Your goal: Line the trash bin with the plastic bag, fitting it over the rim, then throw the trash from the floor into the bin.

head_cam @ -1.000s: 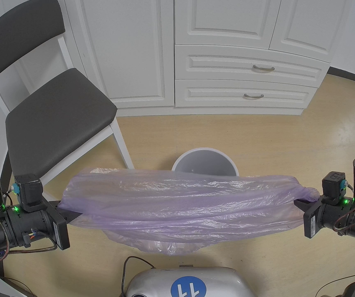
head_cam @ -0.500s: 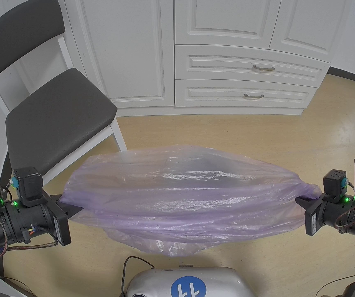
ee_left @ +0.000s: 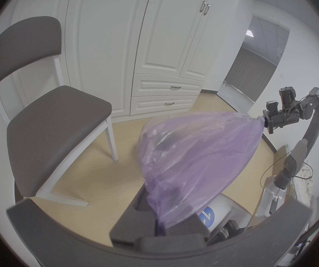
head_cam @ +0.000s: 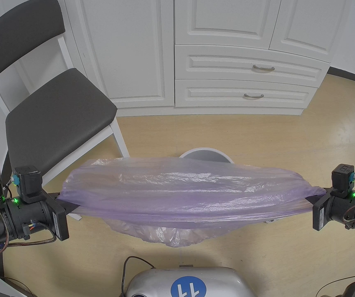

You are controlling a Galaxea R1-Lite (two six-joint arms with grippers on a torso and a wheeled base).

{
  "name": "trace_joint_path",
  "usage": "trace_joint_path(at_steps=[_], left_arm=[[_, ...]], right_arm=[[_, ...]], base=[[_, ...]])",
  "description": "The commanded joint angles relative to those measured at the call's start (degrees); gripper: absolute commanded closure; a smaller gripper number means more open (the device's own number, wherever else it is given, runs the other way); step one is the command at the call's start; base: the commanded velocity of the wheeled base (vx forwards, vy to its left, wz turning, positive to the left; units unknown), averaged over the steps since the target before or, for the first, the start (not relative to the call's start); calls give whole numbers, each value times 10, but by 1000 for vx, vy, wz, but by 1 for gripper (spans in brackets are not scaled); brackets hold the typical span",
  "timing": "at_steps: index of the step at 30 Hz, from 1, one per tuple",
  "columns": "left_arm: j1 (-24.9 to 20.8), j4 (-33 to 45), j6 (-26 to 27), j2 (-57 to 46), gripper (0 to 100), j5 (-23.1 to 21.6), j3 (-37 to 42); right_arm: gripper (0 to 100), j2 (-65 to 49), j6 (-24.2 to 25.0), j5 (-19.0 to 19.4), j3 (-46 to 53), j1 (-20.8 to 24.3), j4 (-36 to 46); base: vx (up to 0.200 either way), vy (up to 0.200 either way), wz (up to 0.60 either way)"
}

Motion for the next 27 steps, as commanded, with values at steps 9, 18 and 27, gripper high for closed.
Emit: trace_joint_path(at_steps=[9,18,27], left_arm=[[14,-5,6,12,100,-3,-6],[-23,-29,98,143,100,-6,-113],[-137,-46,64,234,100,-1,-213]], right_arm=[[100,1,-13,0,-2,-10,-2],[100,93,-102,1,-125,-13,-1],[100,176,-131,31,-212,16,-23]], base=[[0,0,0],[0,0,0],[0,0,0]])
